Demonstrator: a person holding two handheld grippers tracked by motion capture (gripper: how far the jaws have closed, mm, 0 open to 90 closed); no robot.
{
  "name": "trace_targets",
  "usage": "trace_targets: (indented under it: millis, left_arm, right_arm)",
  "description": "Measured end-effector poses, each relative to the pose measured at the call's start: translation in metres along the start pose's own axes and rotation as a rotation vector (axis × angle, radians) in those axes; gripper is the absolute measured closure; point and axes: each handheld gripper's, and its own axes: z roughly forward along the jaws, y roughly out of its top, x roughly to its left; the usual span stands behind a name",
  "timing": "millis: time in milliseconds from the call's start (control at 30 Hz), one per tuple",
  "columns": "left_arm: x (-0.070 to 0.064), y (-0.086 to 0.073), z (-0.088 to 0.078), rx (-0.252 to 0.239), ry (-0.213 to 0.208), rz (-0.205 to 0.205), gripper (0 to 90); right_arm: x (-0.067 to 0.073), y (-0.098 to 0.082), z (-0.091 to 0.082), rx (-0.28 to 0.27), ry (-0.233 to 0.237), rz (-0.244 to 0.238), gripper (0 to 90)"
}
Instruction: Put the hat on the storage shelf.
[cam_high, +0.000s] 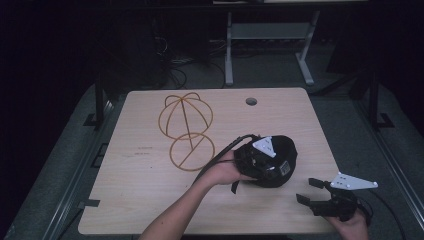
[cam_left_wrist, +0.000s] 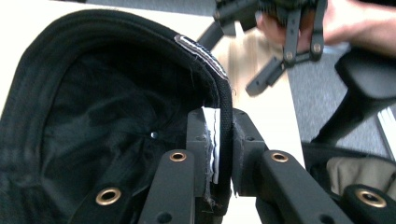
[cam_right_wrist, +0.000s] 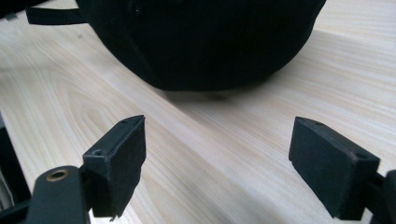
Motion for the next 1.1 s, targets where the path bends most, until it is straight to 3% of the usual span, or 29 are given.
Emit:
trace_targets:
  millis: [467,800,967,1100]
  left_arm:
    - [0.01,0.02,-0.04,-0.188,-0.038,-0.082,80.5]
    - [0.006,0.036,-0.054,-0.214,-0.049,-0.062,80.4]
    - [0.002,0.044,-0.052,-0.212,-0.049,-0.041,80.4]
    - [-0.004,0.053,-0.043,-0.202,-0.074,-0.015,80.4]
  right_arm:
    - [0.012,0.014,-0.003,-0.074,0.046,-0.018,17.9]
    - [0.019,0.026,-0.005,-0.132,0.07,-0.039,17.1]
    - [0.024,0.033,-0.009,-0.173,0.072,-0.052,16.7]
    - [0.028,0.038,-0.012,-0.219,0.078,-0.059,15.4]
